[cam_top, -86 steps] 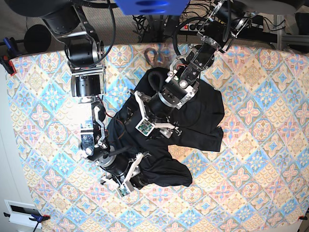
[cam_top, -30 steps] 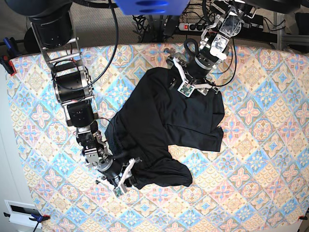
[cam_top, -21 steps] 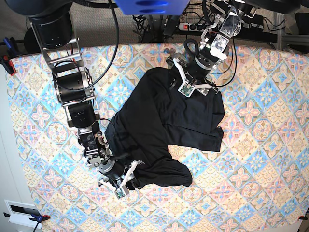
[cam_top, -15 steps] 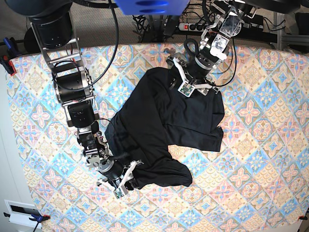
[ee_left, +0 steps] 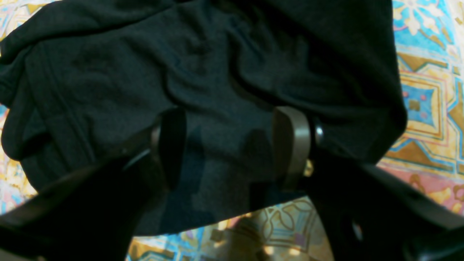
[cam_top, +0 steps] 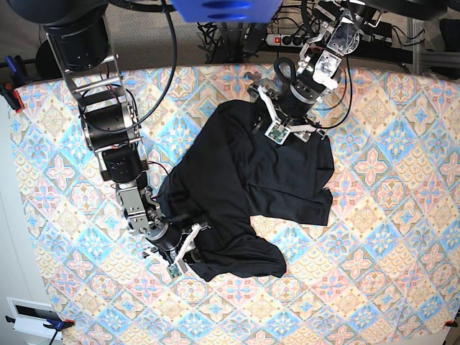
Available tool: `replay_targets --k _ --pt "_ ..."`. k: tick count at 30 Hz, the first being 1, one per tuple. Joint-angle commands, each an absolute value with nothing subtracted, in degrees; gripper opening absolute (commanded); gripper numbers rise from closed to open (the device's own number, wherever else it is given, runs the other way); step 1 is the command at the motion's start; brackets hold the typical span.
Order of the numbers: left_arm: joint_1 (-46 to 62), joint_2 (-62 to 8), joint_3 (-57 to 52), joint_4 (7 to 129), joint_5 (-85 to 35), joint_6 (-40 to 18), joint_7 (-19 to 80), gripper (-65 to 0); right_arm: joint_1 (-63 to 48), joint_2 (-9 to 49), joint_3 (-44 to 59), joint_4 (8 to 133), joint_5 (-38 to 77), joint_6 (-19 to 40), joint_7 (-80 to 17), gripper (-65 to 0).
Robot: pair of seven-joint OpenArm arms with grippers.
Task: Layout the t-shirt on the table in an organized manner, then fold the t-shirt properly
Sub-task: 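Hold the shirt with both grippers, left at the collar, right at the hem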
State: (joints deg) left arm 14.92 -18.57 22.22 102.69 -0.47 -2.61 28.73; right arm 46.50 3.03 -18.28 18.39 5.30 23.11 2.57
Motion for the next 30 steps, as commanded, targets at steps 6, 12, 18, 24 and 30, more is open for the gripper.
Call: replay_targets --k 6,12,18,24,30 --pt "14.64 -18.68 22.11 103.87 -0.57 -2.42 27.47 -30.7 49.01 3.12 -18.24 19.3 6.02 22.37 4.26 -49.8" --pt "14.64 -18.68 22.11 103.87 -0.57 -2.42 27.47 -30.7 49.01 3.12 -26.59 19.65 6.02 21.85 6.37 -48.0" --pt "14.64 -18.68 22.02 103.96 -0.57 -2.42 27.47 -30.7 48.92 3.12 -29.93 19.3 6.2 21.41 10.07 -48.0" --pt "14.64 -18.68 22.02 103.96 -0.57 -2.42 27.47 -30.7 48.92 3.12 -30.46 19.3 6.11 16.75 10.07 -43.6" --pt "14.64 -18.68 22.02 103.96 -0.57 -2.42 27.47 -30.7 48.92 3.47 -30.55 19.3 6.11 16.66 9.98 -38.4"
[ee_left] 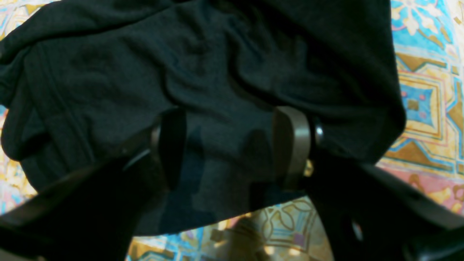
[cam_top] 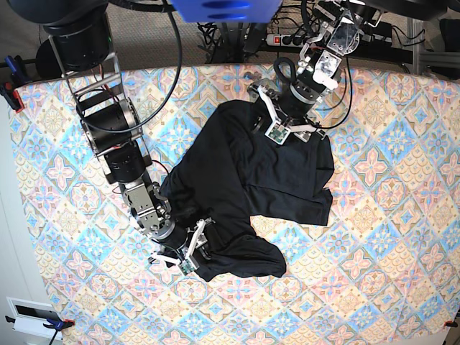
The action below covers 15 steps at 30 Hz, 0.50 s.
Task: Layout the t-shirt on the table in an organized manner, then fold the t-shirt properly
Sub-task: 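Hold the shirt with both grippers, left at the collar, right at the hem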
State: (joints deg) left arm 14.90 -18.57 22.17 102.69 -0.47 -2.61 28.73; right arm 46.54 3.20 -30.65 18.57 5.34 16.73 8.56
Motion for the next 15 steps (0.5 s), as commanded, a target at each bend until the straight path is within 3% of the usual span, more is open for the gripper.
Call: replay_targets --k 1,15 --pt "14.64 -18.68 22.02 103.96 -0.57 -2.42 27.47 -30.7 48.92 3.47 -30.64 19.3 6.11 16.75 9.98 -38.4" --pt "14.64 -18.68 22.02 103.96 -0.57 -2.42 27.47 -30.7 48.92 3.21 -30.64 15.69 6.11 16.75 8.22 -38.5"
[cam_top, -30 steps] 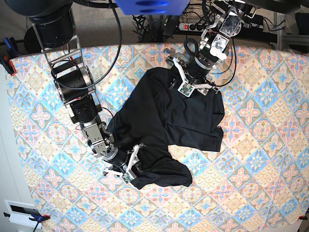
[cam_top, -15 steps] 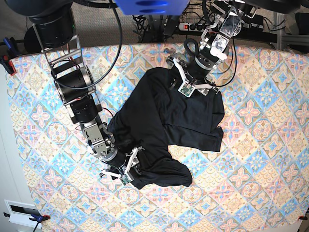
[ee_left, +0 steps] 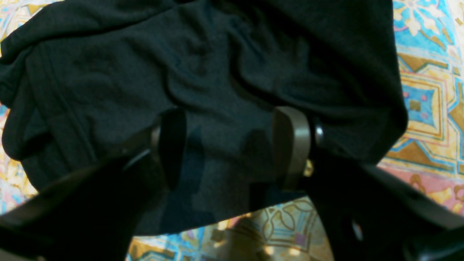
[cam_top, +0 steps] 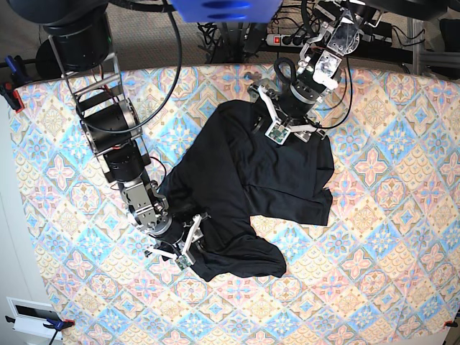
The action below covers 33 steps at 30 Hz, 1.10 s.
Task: Layout the t-shirt on the table in an organized manner, then fold the t-shirt properly
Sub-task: 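Hold the shirt with both grippers, left at the collar, right at the hem, then drag the hem with the right gripper away from the left gripper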
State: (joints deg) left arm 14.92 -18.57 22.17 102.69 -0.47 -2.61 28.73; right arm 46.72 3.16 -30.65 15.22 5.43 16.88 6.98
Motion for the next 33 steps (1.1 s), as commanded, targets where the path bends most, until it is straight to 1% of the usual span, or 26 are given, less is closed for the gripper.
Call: replay_targets --k 1,9,11,12,14,16,18,20,24,26,33 --pt "14.64 -18.68 22.02 103.96 -0.57 -2.42 27.47 -30.7 48.92 3.21 -30.64 15.25 6.11 16.75 7.52 -38.5" --pt "15.78 -18.77 21.93 107.21 -0.48 -2.42 27.56 -30.7 48.92 3.12 -30.64 13.67 6.02 16.92 4.88 -38.5" --pt "15.87 -18.77 21.93 107.74 -0.48 -2.42 27.74 -30.7 48.92 3.12 -30.99 13.76 6.02 17.01 3.74 -40.0" --pt "15.87 -18.77 21.93 107.82 -0.48 -2.42 27.74 -30.7 48.92 3.12 -32.13 14.02 6.02 17.01 3.47 -42.2" --pt "15.87 -18.77 21.93 107.82 -0.48 -2.42 27.82 -30.7 48.92 3.12 -34.86 14.29 6.02 16.92 3.65 -50.4" --pt "15.87 -18.77 21.93 107.91 -0.48 -2.42 27.82 -30.7 48.92 3.12 -35.21 14.46 6.29 16.75 3.91 -58.1" --pt "15.87 -18.77 21.93 107.91 -0.48 -2.42 27.82 -30.7 48.92 3.56 -35.21 15.6 6.55 16.66 4.26 -61.3" --pt "15.96 -18.77 21.93 107.91 -0.48 -2.42 27.82 -30.7 49.01 4.88 -33.1 17.27 6.55 16.57 3.91 -61.6" --pt "15.96 -18.77 21.93 107.91 -0.48 -2.42 27.82 -30.7 49.36 8.13 -20.09 19.56 6.2 16.4 3.82 -61.6" --pt "15.96 -18.77 21.93 107.91 -0.48 -2.42 27.82 -30.7 49.36 10.33 -14.99 19.56 6.11 14.99 3.82 -61.6" --pt "15.87 -18.77 21.93 107.91 -0.48 -2.42 27.82 -30.7 49.36 15.69 -10.33 19.56 6.2 13.93 3.91 -61.6"
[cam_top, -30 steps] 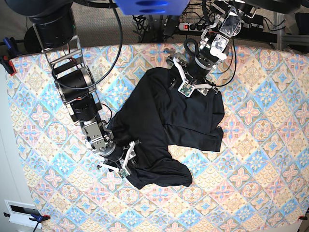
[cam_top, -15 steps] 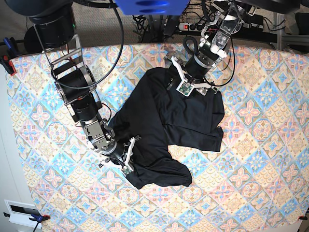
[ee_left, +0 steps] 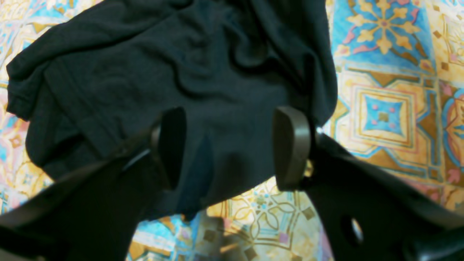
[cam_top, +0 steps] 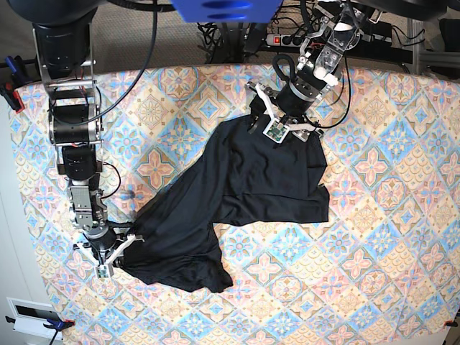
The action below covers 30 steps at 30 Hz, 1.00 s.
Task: Layout the t-shirt on the table in an organized manner, then fold the t-shirt properly
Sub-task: 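Drag the hem with the right gripper away from the left gripper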
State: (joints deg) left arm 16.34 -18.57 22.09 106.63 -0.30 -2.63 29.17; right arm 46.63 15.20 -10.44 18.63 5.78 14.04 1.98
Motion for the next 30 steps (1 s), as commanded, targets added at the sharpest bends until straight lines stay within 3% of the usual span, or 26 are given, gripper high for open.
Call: replay_targets --k 1,6,12,19,25,30 --pt "15.78 -18.77 21.93 107.91 -0.48 -2.42 27.82 -30.7 49.36 16.4 -8.66 19.56 6.2 12.88 3.91 -61.6" --pt "15.78 -18.77 22.02 107.91 -0.48 -2.42 27.82 -30.7 49.01 20.7 0.13 19.56 6.2 6.11 3.91 -61.6" --pt "15.87 -18.86 22.29 107.91 -0.48 -2.42 27.82 -30.7 46.64 23.6 10.42 19.47 6.2 5.67 1.36 -61.6" --pt "16.66 -18.77 22.2 107.82 -0.57 -2.42 27.91 -30.7 42.42 23.6 11.47 19.82 6.11 5.67 0.66 -59.9" --pt "16.84 -18.59 22.46 107.65 -0.57 -2.42 30.81 -30.7 35.21 23.52 11.65 31.87 6.2 5.67 -0.75 -48.0" --pt "15.52 -18.51 22.37 107.74 -3.74 -2.51 33.36 -31.0 27.3 23.43 11.82 47.78 6.37 5.67 -3.12 -46.8"
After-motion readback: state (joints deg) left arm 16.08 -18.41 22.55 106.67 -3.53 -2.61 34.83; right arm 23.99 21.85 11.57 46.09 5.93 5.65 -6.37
